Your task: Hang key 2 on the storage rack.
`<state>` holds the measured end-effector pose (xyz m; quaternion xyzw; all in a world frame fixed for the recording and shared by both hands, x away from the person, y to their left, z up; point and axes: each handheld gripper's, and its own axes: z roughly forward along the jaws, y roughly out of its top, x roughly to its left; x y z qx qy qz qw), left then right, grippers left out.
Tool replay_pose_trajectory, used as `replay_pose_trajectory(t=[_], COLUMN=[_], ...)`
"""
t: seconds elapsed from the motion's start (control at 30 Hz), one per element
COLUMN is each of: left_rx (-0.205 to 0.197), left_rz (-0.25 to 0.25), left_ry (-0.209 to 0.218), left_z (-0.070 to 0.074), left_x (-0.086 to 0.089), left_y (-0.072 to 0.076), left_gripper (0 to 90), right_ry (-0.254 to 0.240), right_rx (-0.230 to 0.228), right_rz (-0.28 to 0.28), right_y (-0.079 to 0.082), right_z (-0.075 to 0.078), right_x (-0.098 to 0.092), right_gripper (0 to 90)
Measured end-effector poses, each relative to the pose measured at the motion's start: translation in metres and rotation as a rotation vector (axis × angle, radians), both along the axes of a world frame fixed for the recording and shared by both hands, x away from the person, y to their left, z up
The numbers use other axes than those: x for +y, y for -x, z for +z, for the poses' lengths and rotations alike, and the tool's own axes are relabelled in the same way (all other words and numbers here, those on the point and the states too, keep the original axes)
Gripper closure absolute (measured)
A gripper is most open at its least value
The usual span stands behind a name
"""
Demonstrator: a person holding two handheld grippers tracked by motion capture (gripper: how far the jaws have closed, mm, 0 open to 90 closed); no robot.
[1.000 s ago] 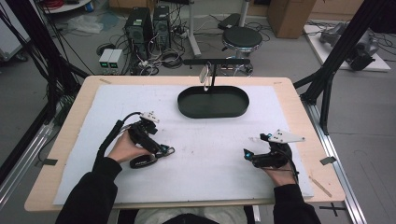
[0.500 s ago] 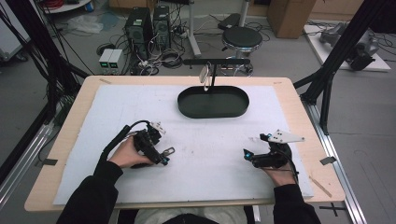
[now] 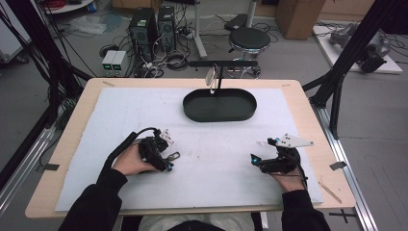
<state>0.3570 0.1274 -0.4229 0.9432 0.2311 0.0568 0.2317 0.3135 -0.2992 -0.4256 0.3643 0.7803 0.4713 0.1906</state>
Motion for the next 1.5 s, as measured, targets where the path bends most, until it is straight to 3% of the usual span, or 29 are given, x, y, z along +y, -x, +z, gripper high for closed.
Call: replay_pose_trajectory(t=[0.33,0.43,0.5,0.73,0.83,0.97,1.27,1.43,1.5], left_rx=[0.027,0.027,0.021,-0.008,-0.012,-0.021,-0.058,-0.106,-0.107], left_rz=[0.011,0.006,0.002,-0.011,0.017,0.061,0.06,0.055,0.056], left_ry=[-0.031,-0.037,-0.046,-0.046,-0.023,0.004,0.059,0.07,0.069], left_z=[0.005,0.007,0.007,0.01,0.014,0.024,0.052,0.07,0.073], left_x=[0.003,0.002,0.001,0.002,0.008,0.014,0.018,0.017,0.017], left_y=[0.003,0.004,0.004,0.005,0.002,-0.001,-0.007,-0.013,-0.014], left_gripper=[52.1,71.0,79.0,81.7,81.8,81.7,81.6,81.6,81.6], right_ry=[0.003,0.004,0.005,0.005,0.005,0.005,0.005,0.005,0.002], right_rx=[0.002,0.002,0.002,0.003,0.003,0.004,0.001,0.004,0.003], right_rz=[0.003,0.003,0.001,0.003,0.003,0.001,0.0,0.001,0.001], right_y=[0.0,0.0,0.0,0.0,0.0,0.0,0.0,0.0,0.0], right_z=[0.0,0.0,0.0,0.0,0.0,0.0,0.0,0.0,0.0], right_x=[0.0,0.0,0.001,0.0,0.0,0.0,0.001,0.0,0.0], right_gripper=[3.7,3.7,3.7,3.7,3.7,3.7,3.7,3.7,3.7])
